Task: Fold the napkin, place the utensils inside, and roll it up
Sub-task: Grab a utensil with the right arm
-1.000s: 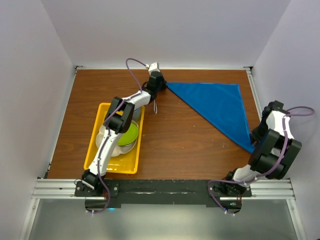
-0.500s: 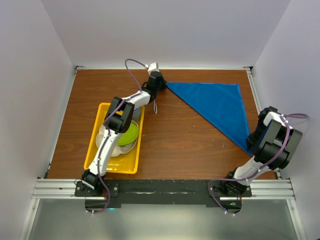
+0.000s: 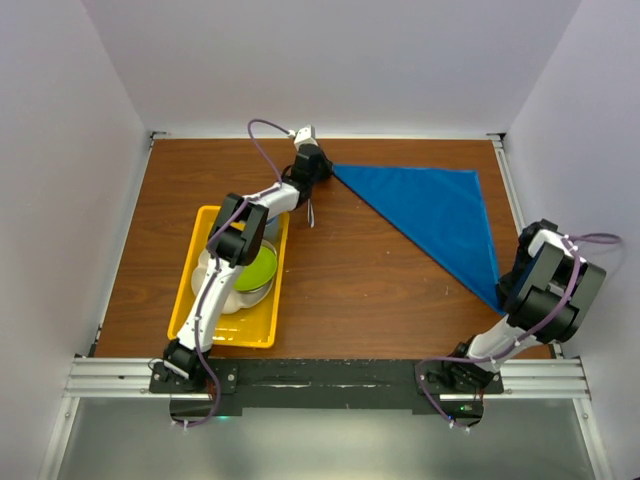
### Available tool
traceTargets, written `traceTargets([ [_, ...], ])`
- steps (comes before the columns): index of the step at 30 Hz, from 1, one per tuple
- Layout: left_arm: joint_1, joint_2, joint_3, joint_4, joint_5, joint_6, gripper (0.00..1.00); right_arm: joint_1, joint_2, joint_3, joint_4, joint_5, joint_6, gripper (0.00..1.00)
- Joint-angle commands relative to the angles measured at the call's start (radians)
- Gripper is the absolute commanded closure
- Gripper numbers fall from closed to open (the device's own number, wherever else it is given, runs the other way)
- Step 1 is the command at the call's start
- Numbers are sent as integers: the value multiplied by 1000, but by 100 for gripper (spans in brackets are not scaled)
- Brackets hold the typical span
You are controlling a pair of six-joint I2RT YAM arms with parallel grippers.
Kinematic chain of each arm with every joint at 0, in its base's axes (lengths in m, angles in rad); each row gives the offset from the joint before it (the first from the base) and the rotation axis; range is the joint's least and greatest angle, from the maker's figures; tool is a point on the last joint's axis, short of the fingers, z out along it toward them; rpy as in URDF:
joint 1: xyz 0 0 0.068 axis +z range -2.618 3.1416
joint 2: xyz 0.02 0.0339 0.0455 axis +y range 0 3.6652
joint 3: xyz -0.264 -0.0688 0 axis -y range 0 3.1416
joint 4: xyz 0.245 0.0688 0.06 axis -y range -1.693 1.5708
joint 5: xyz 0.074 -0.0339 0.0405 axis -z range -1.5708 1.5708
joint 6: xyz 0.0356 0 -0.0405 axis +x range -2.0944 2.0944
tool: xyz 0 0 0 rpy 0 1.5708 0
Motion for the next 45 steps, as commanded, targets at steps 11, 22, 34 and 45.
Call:
traceTargets([
  [11, 15, -189, 24, -67, 129, 35, 66, 226, -157, 137, -38, 45, 6, 58],
  [22, 12, -601, 46, -470, 211, 50, 50, 666, -175, 270, 70, -65, -67, 43],
  [34, 24, -1504, -693, -911, 348, 107, 44, 1034, 295, 779, 89, -273, -181, 4],
  [45, 24, -1876, -686, -1276, 298, 138, 44, 1183, 713, 1281, 28, -167, -160, 21],
])
